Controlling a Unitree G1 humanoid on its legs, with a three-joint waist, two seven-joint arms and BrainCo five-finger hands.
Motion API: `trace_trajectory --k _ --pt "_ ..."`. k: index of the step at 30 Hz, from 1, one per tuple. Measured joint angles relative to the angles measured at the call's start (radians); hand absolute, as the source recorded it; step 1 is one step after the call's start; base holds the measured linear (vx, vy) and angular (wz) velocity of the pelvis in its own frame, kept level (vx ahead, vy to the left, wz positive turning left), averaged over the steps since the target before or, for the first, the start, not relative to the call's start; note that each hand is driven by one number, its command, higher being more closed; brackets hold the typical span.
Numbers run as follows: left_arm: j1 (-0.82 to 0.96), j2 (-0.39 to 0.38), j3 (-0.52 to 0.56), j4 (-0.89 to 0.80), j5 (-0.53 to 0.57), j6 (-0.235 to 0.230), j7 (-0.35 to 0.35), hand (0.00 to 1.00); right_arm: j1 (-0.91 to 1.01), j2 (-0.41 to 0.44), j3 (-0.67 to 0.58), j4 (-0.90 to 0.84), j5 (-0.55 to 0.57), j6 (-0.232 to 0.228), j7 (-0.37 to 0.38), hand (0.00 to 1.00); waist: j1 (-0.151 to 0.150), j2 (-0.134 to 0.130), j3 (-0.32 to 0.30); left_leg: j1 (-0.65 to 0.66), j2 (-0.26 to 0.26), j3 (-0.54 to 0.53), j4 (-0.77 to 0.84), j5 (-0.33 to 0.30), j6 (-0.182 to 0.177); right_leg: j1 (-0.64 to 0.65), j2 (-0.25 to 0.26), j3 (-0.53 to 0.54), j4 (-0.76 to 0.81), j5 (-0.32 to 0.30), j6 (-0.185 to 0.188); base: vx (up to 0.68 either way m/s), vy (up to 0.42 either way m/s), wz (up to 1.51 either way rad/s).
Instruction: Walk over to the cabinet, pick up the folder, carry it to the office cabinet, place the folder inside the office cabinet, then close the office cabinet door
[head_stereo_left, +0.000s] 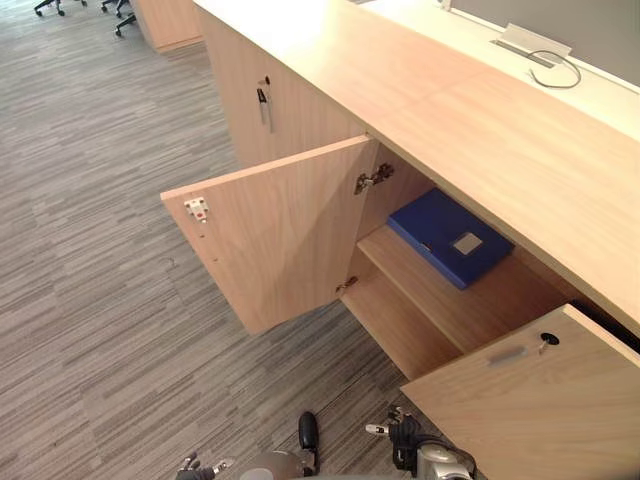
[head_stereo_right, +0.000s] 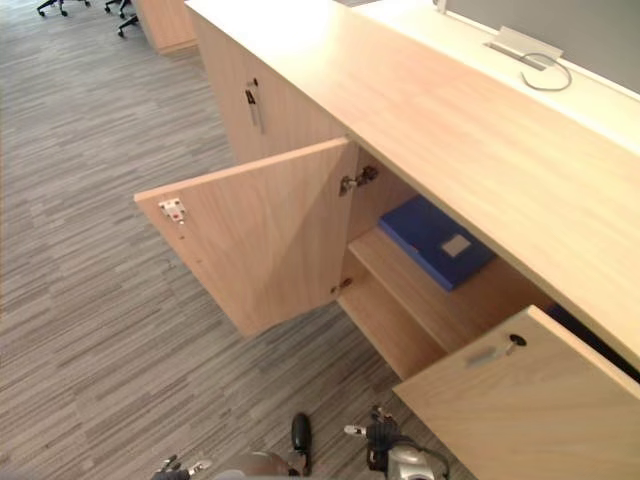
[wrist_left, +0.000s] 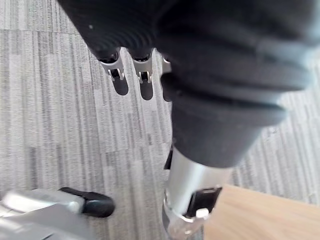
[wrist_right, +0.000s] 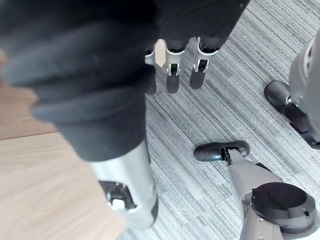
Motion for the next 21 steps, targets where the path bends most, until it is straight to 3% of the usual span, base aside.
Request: trace_trajectory --k 3,6,8,11,14,21 --pt "-0.013 0.076 0.102 -0.122 -0.127 0.004 -0.038 0.0 0.033 -0.02 -0.013 -0.005 0.0 0.001 0.011 0.0 -0.008 0.006 -0.001 0.019 0.006 0.028 0.0 -0.019 0.009 0.005 -0.003 0.029 0.006 0.0 0.0 -0.05 0.038 -0.26" --pt "-0.069 0.205 0.216 -0.124 -0.137 0.005 -0.046 0.0 0.061 -0.033 -0.013 -0.016 0.0 0.001 0.019 0.0 -0.015 0.007 -0.003 0.034 0.017 0.061 0.0 -0.028 0.007 0.003 -0.006 0.062 0.016 0.0 0.0 -0.07 0.035 -0.41" --pt "-0.142 0.353 0.256 -0.106 0.006 0.006 -0.035 0.0 0.076 -0.037 -0.023 -0.033 -0.001 0.001 0.031 0.0 -0.018 0.006 -0.004 0.046 0.031 0.094 0.0 -0.034 0.003 -0.009 -0.008 0.098 0.033 -0.001 0.0 -0.07 0.032 -0.44" --pt "-0.258 0.484 0.247 -0.058 0.174 0.006 -0.027 0.0 0.091 -0.037 -0.024 -0.062 0.0 0.001 0.049 0.0 -0.031 0.004 -0.014 0.051 0.044 0.115 0.0 -0.035 0.0 -0.02 -0.009 0.109 0.05 -0.001 0.0 -0.07 0.028 -0.29" --pt "-0.351 0.526 0.203 -0.023 0.266 0.008 -0.025 0.0 0.104 -0.036 -0.034 -0.084 0.0 0.003 0.061 0.0 -0.036 0.004 -0.016 0.067 0.054 0.137 0.0 -0.038 -0.004 -0.022 -0.012 0.133 0.07 -0.002 0.0 -0.07 0.035 -0.27" --pt "-0.476 0.555 0.043 0.027 0.306 0.017 -0.037 0.0 0.135 -0.035 -0.04 -0.113 0.042 0.013 0.068 0.0 -0.033 -0.011 -0.034 0.086 0.094 0.204 0.0 -0.046 -0.026 -0.081 -0.021 0.212 0.173 -0.001 -0.002 -0.06 0.041 -0.31"
